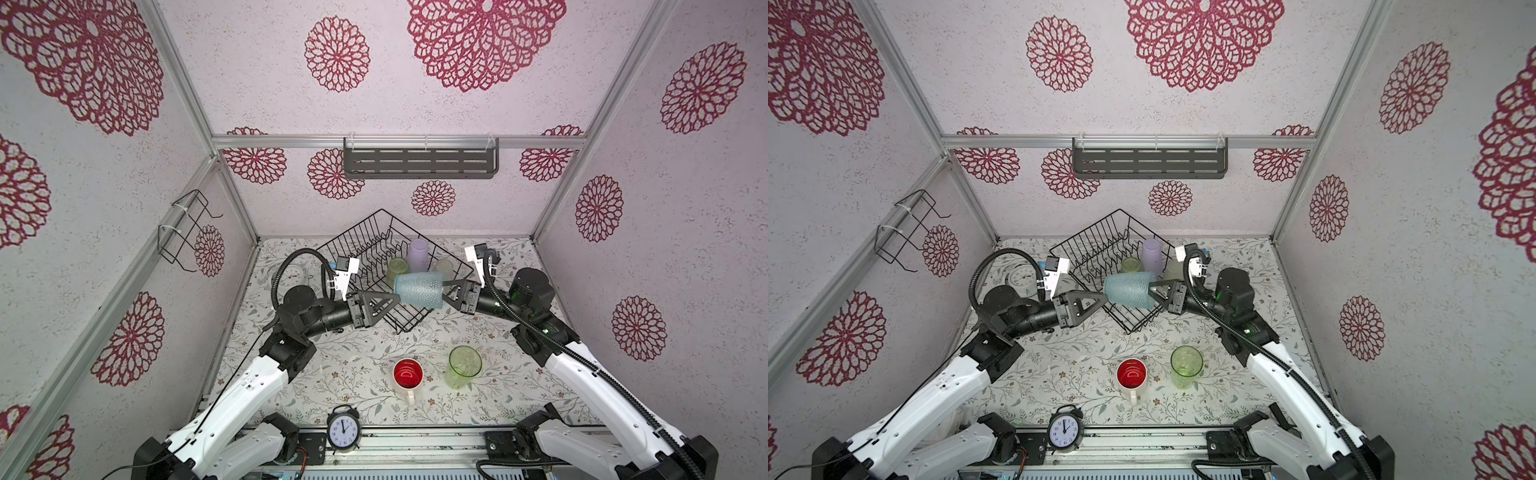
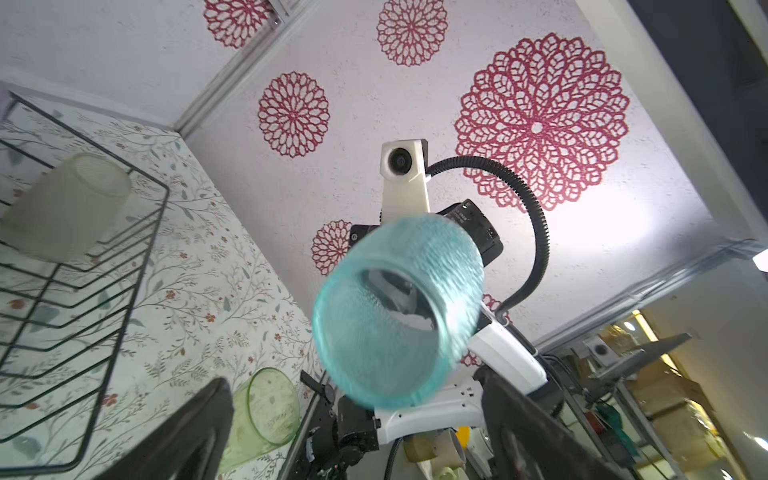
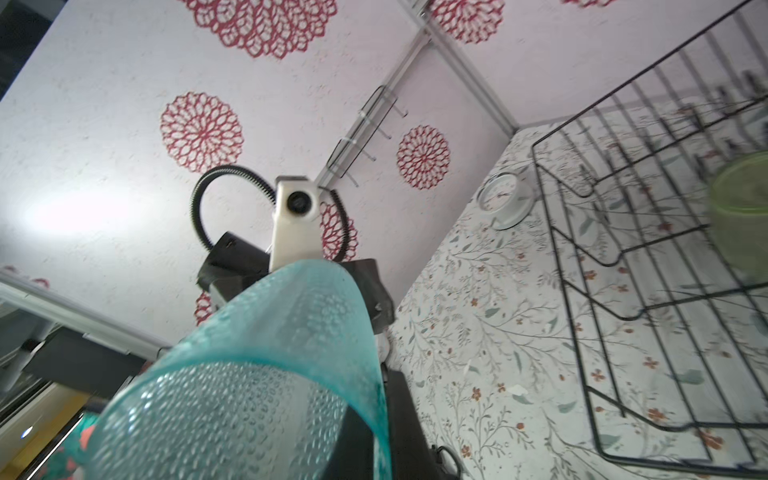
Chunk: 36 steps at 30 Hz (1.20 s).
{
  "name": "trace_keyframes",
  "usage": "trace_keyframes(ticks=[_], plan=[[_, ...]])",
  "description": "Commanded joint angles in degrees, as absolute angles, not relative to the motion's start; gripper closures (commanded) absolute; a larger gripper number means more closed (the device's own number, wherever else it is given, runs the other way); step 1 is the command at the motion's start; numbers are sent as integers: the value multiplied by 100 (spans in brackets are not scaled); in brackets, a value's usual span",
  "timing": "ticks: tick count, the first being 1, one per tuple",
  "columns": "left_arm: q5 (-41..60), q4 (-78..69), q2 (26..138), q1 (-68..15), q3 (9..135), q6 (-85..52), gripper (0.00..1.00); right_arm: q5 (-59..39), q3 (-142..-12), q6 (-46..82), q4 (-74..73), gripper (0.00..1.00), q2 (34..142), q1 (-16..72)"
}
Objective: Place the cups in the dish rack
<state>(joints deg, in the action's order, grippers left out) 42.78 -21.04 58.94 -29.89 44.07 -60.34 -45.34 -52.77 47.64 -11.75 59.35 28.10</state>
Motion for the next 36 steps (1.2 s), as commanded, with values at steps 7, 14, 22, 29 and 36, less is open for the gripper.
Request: trace_keyframes(ticks=[7, 14, 22, 29, 36], plan=[[4949, -3543, 6082, -3035, 4254, -6708, 2, -5055, -5405, 4676, -1659, 100, 6252, 3004], [5063, -3688, 6270, -3170, 4309, -6783, 3, -5142, -5388, 4677, -1771, 100, 6371, 3119], [5001, -3612, 6359, -3171, 4294, -6790, 11, -5124, -5346, 4725, -1907, 100, 6490, 3243], [4960, -3593, 6354, -3171, 4255, -6806, 13, -5055, -5310, 4697, -1907, 100, 6530, 3278], [4913, -3519, 6416, -3173, 4271, -6820, 8, -4948, -5256, 4713, -2027, 100, 6578, 3340]])
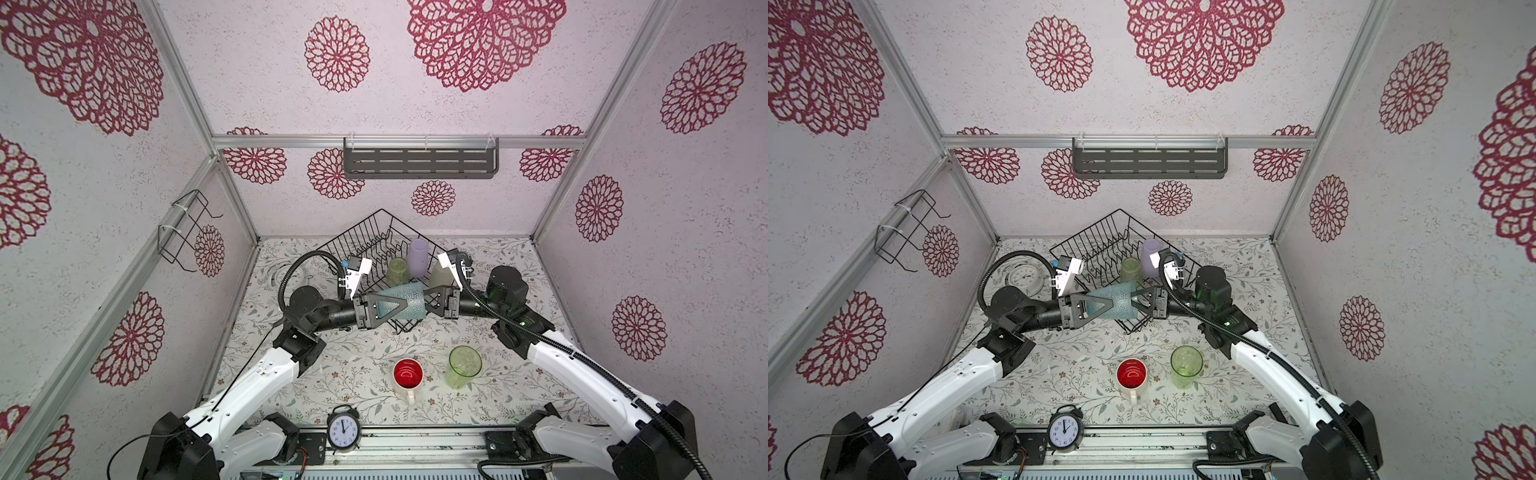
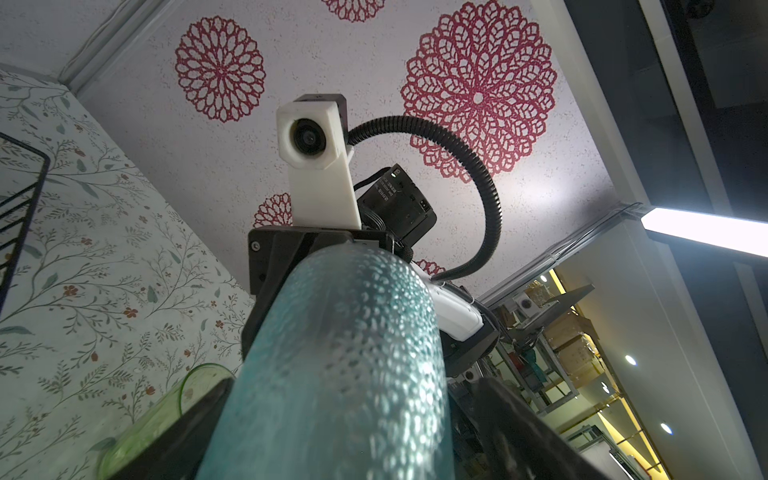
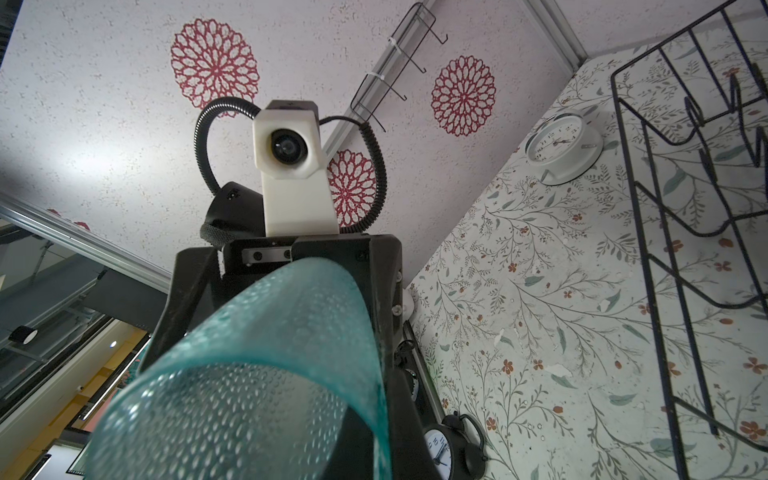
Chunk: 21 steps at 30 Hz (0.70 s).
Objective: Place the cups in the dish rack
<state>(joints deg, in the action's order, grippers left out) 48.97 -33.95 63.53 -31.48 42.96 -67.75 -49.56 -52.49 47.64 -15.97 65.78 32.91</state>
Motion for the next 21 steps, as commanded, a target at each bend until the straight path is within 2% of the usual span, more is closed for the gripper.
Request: trace_keyframes(ticks=[1, 12, 21], plan=[[4913, -3523, 6425, -3173, 4280, -6819, 9, -4948, -5256, 4706, -2039, 100, 6602, 3348], [4878, -3302, 6517, -3147, 4326, -6745, 11, -4869, -5247, 4716, -2083, 100, 6717, 3375], [4799, -3190, 6535, -3083, 4325, -6761, 20, -4843, -5223, 4742, -2073, 100, 6821, 3401]])
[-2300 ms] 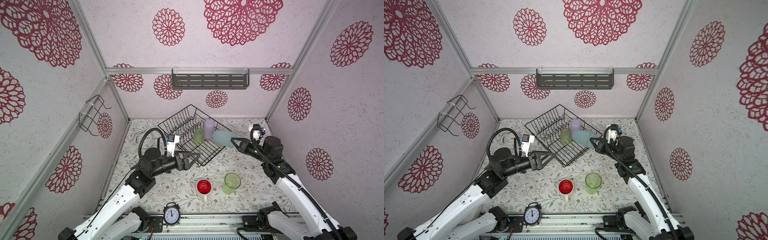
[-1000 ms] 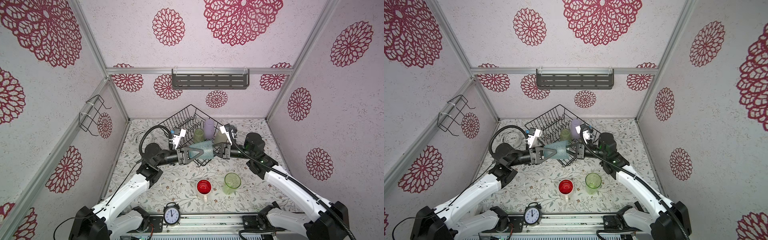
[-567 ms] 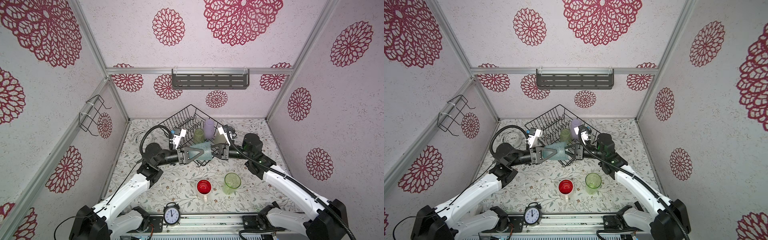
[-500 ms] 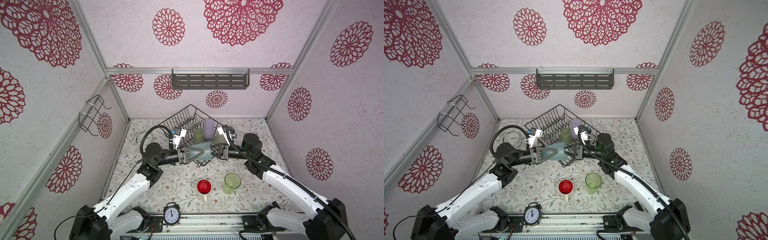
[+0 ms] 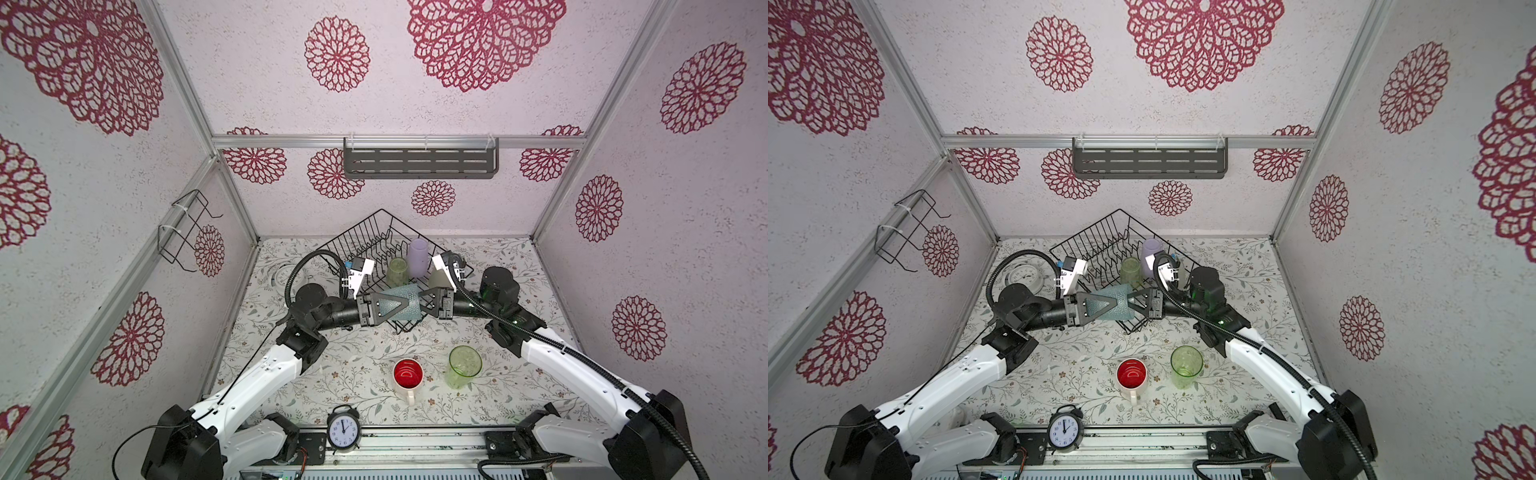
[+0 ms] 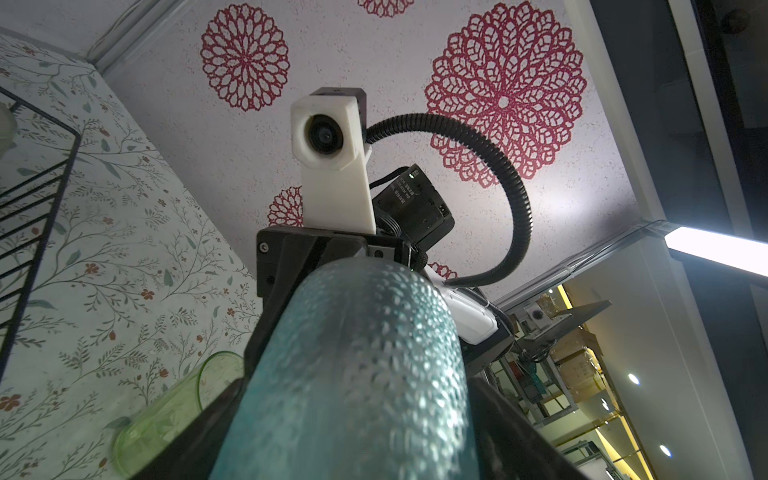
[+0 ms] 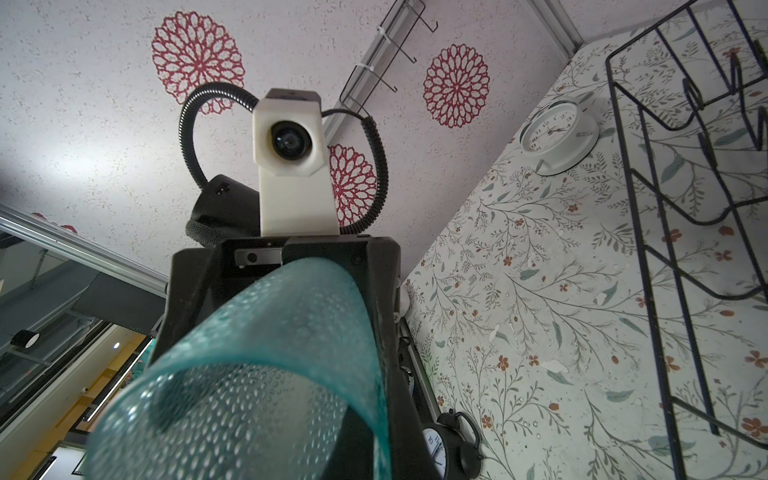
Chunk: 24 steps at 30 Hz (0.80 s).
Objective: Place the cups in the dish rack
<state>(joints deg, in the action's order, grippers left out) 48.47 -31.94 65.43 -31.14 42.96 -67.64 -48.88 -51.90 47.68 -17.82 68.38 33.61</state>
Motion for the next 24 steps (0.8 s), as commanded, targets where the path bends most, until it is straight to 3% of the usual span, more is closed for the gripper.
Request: trace_keyframes(ticks=[1, 4, 9, 13, 15, 20, 24], plan=[[4790, -3189, 6530, -3077, 4316, -6774, 20, -4834, -5221, 4746, -2064, 100, 6832, 3399], [4762, -3190, 6504, -3050, 4303, -6788, 22, -4818, -5222, 4730, -2055, 100, 6821, 3401], [4612, -3014, 6426, -2952, 4260, -6771, 25, -4753, -5250, 4632, -1966, 80, 6795, 3401], [4436, -2565, 6326, -2835, 4299, -6642, 25, -4203, -5451, 4110, -1075, 51, 6768, 3395], [4123, -1558, 6201, -2809, 4504, -6122, 25, -3543, -5672, 3729, -237, 40, 6768, 3393], [2951, 865, 6058, -2811, 5199, -4773, 25, -2533, -5659, 3455, 307, 33, 6610, 3384], [2152, 1919, 6220, -2812, 5739, -4212, 24, -948, -5544, 3404, 783, 32, 6331, 3384]])
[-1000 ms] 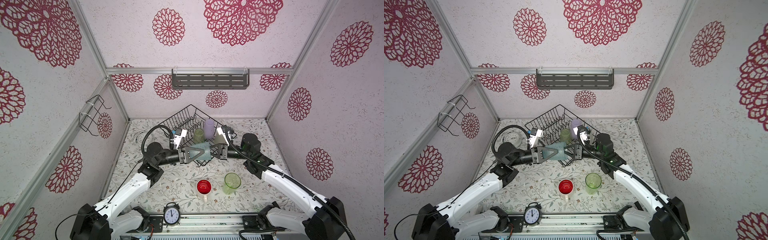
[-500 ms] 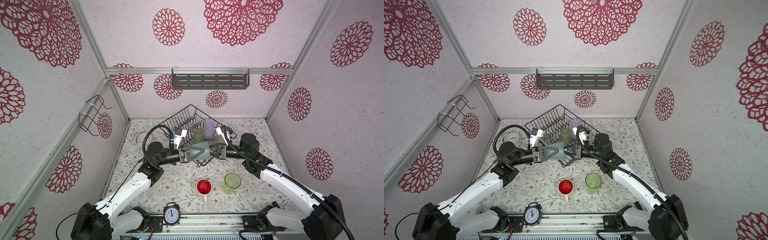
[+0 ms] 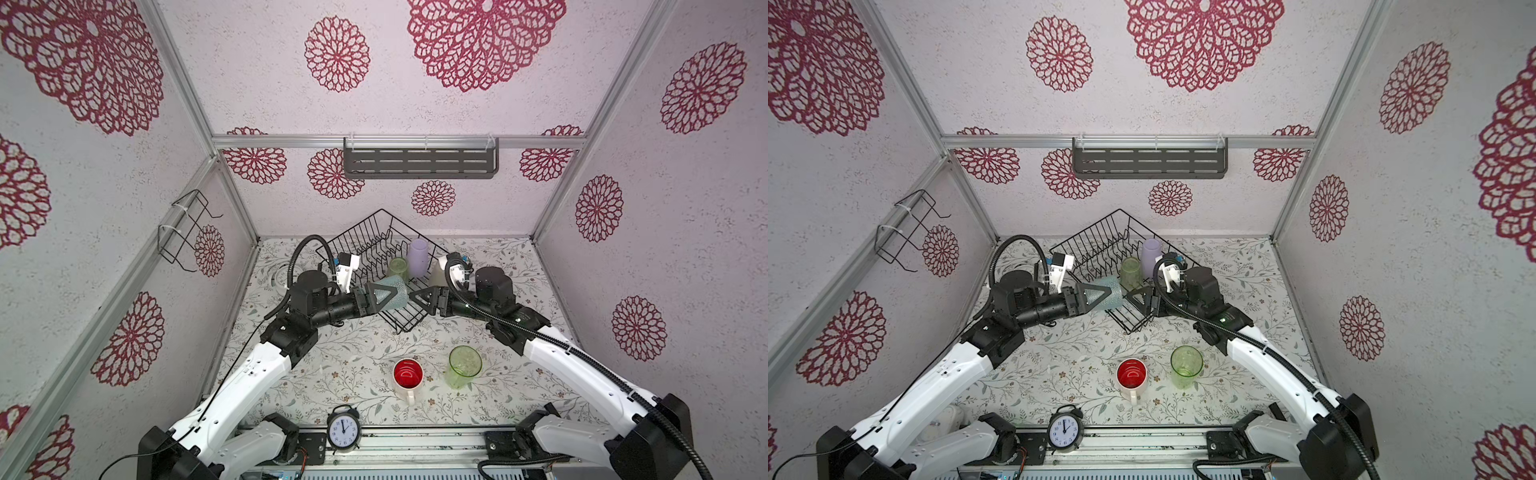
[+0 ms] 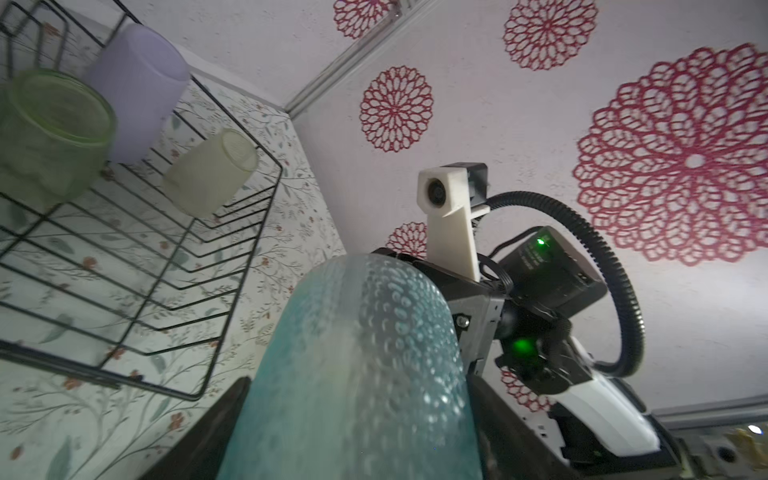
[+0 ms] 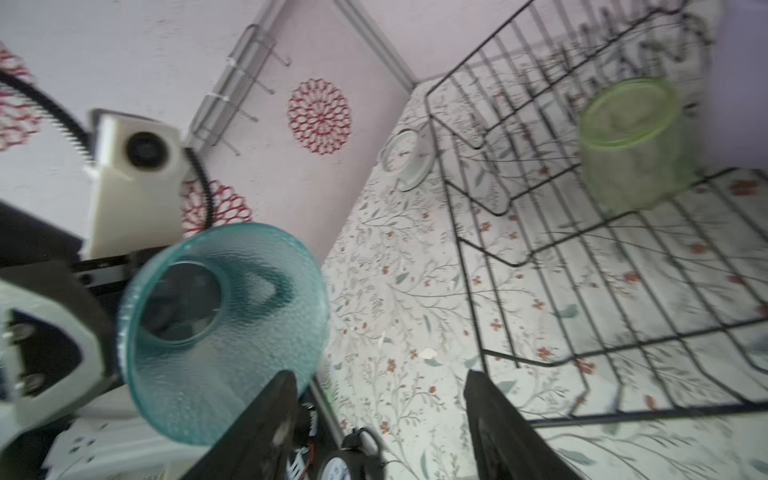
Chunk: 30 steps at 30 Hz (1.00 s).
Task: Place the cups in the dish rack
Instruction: 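Withdraw the right gripper while the left gripper carries the teal cup over the rack, then lower the teal cup into the rack with the left gripper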
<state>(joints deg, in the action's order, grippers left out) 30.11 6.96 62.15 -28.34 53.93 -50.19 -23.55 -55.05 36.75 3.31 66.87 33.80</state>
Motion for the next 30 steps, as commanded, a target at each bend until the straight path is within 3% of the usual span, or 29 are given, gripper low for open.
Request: trace_keyframes(ticks=[1, 4, 14, 22, 30], plan=[[1989, 2099, 6286, -2811, 5853, -4144, 25, -621, -5485, 3394, 843, 31, 6255, 3383], [1518, 2710, 6630, -2820, 6304, -3852, 27, 101, -5231, 3410, 833, 30, 5997, 3371], [586, 4357, 8445, -2964, 7924, -3265, 33, 829, -4681, 3139, 601, 27, 5215, 3332], [-28, 4721, 9606, -3095, 8817, -2824, 33, 1649, -4474, 3042, 739, 20, 4572, 3331], [-629, 5790, 10990, -3078, 10307, -2123, 33, 1756, -4243, 2938, 526, 20, 4319, 3322]])
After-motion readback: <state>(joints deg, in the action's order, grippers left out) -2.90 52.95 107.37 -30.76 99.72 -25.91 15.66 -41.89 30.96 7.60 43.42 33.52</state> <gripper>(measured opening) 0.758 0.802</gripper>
